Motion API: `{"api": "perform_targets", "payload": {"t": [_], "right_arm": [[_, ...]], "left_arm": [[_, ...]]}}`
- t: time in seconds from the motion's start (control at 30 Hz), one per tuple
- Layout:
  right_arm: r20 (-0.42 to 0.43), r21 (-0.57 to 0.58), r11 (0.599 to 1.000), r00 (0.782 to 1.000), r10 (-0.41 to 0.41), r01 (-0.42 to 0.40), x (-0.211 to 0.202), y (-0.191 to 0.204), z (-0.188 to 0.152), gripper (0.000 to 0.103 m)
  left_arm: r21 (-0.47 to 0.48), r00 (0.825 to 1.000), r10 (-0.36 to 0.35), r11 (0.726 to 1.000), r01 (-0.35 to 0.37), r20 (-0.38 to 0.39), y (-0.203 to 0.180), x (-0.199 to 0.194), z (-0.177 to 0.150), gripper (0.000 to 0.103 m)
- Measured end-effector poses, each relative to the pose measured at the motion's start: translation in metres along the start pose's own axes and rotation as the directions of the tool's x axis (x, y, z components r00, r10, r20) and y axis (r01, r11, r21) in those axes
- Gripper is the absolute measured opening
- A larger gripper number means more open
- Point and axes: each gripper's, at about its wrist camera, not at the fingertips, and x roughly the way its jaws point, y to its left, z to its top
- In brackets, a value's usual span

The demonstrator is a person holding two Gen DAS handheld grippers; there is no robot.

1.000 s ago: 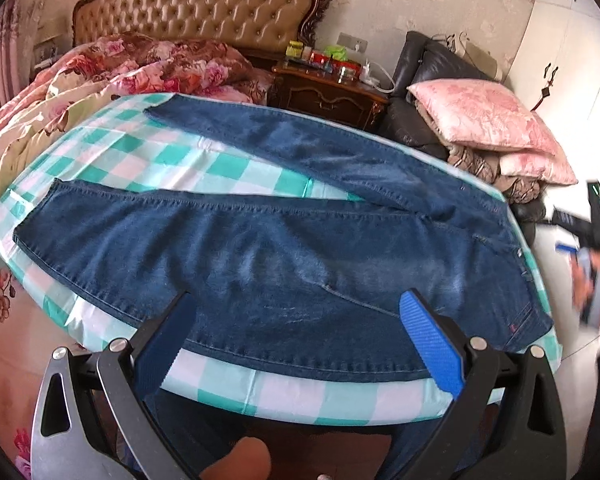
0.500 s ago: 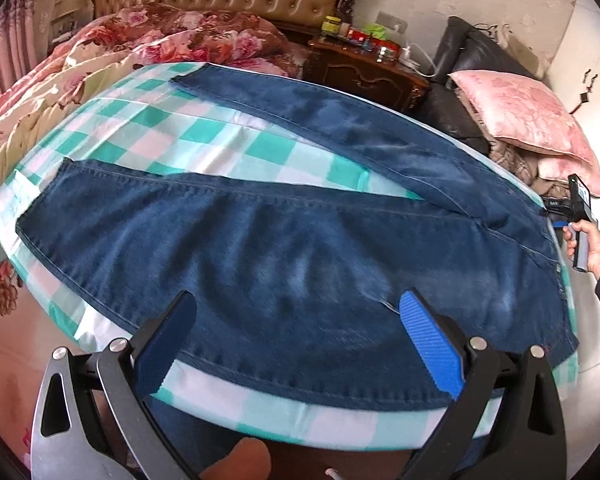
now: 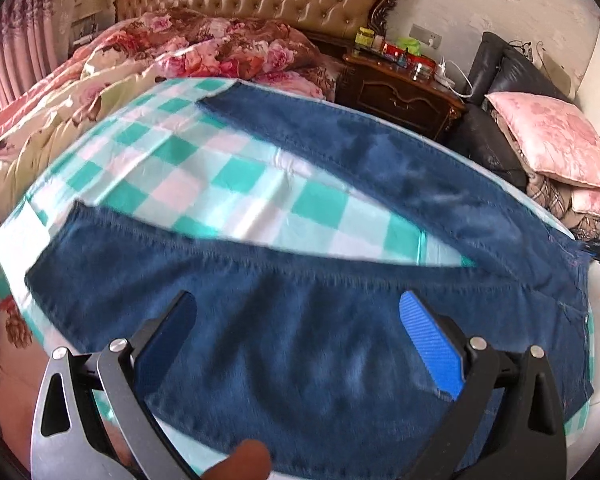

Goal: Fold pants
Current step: 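Grasp the jeans waistband with the right tool while the left tool grasps the leg hems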

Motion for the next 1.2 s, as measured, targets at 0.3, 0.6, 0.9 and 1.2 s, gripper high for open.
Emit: {"api": "perform_targets", "payload": {"t": [0.3,0.6,0.9,1.2], "right_arm": [[0.177,-0.093,0.980,0.966,0.189,-0.174,-0.135,0.038,-0.040,0.010],[0.160,-0.142,0.935,0.925,0.345,-0.324,-0.218,0.057,-0.168,0.010],[0.035,0.000,0.938,0.937,0.347,-0.347,-0.185,0.036,-0.226,0.010],[0.077,-0.054,0.951,0.948,0.308,-0.304,-0.201,0.040,-0.199,0.010]], "left_arm": [[-0.009,0.998,-0.062,0.998,0.062,0.016,0.002,0.005,0.032,0.102],[-0.134,0.979,-0.206,0.970,0.203,-0.005,0.036,0.032,0.087,0.097],[-0.349,0.927,-0.356,0.888,0.298,-0.116,0.063,0.176,0.185,0.051],[-0.562,0.881,-0.460,0.760,0.327,-0.109,0.075,0.282,0.257,0.040]]}}
